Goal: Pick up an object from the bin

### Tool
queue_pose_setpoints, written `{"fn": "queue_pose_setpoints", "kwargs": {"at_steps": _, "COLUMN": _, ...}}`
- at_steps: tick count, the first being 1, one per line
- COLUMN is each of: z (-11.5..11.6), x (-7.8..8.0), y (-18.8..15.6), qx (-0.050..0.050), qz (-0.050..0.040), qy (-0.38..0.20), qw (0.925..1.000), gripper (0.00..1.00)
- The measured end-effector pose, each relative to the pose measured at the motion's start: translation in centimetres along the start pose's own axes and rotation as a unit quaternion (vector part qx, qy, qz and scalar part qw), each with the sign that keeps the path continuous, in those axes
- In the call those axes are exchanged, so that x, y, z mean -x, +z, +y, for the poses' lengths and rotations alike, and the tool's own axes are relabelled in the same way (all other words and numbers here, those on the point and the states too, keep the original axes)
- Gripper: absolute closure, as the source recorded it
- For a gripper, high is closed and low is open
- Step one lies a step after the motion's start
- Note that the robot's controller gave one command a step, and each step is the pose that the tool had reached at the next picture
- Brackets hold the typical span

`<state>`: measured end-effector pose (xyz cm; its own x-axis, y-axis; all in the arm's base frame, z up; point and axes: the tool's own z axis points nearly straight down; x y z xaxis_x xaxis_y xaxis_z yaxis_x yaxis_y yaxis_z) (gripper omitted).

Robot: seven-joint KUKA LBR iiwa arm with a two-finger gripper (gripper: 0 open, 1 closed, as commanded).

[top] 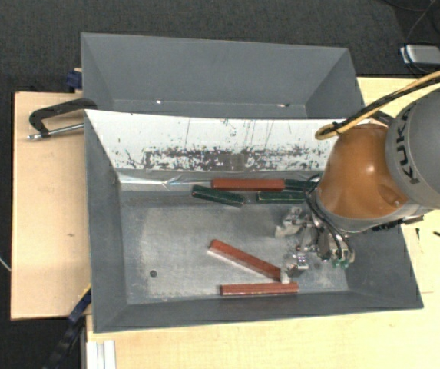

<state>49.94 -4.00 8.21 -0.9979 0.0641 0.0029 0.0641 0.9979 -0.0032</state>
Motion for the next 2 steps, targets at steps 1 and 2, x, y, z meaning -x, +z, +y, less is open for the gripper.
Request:
{"fn": "queue_pose_setpoints", "kwargs": {"at_steps": 1, "z": -0.01, "x": 0.4, "y": -0.08, "qx": 0.0, "qz": -0.0094, "qy": 0.001, "qw": 1.0, "gripper": 0.0}}
{"fn": "queue_pose_setpoints", "kwargs": {"at_steps": 2, "z": 0.0, "x": 0.4, "y": -0.06, "qx": 0.0, "qz": -0.0092, "qy": 0.001, "qw": 1.0, "gripper": 0.0}}
